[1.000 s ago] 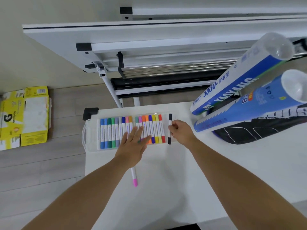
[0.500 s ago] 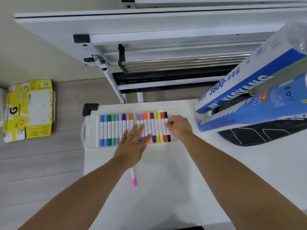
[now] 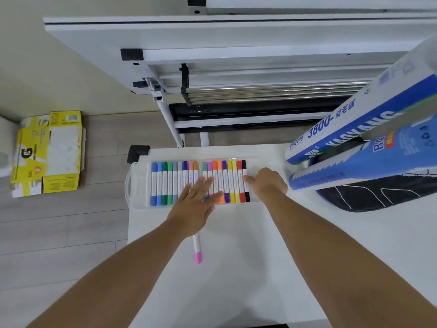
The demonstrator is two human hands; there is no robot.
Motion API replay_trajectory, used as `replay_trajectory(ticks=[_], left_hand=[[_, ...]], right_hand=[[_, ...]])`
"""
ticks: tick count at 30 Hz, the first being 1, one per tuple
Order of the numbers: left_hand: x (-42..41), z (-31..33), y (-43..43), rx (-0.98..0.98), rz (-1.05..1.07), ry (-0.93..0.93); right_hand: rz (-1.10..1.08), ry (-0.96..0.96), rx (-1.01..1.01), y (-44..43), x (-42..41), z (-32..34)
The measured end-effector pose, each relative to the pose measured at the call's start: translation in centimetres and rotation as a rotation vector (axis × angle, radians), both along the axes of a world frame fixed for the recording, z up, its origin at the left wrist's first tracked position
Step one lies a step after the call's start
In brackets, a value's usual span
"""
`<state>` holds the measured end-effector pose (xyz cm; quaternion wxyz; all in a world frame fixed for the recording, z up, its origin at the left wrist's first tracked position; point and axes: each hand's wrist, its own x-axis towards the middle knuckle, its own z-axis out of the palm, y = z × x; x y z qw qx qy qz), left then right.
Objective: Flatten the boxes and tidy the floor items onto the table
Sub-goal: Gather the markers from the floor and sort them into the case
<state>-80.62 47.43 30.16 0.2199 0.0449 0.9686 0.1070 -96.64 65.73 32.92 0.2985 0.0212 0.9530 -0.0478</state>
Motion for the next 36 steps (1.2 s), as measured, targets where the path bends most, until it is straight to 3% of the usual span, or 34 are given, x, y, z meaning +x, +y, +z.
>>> replay_trajectory(ticks=[4, 8, 13, 19, 30, 36], left_hand=[[1.4, 0.9, -2.0, 0.029, 0.036, -0.029], [4.5, 1.4, -5.3, -0.017, 0.115, -0.028], [6.7, 2.1, -8.2, -0.064, 0.144, -0.075], [7.0, 2.4, -8.5, -0.065, 0.154, -0.085], [3.0, 3.0, -5.0, -0.034, 0.105, -0.067], [-0.4, 3.0, -1.7, 0.007, 0.065, -0.057]], right_hand=[[0.113, 0.056, -0.1, -1.0, 3.7, 1.2], [0.321, -0.038, -0.272, -2.9, 10.2, 2.0], [0.427, -0.192, -0.18, -6.4, 16.7, 0.6], [0.299, -0.192, -0.175, -7.5, 19.1, -0.9], [-0.207, -0.298, -0.722, -2.2, 11.0, 2.7], [-0.302, -0.314, -0.787, 1.0, 6.5, 3.9]])
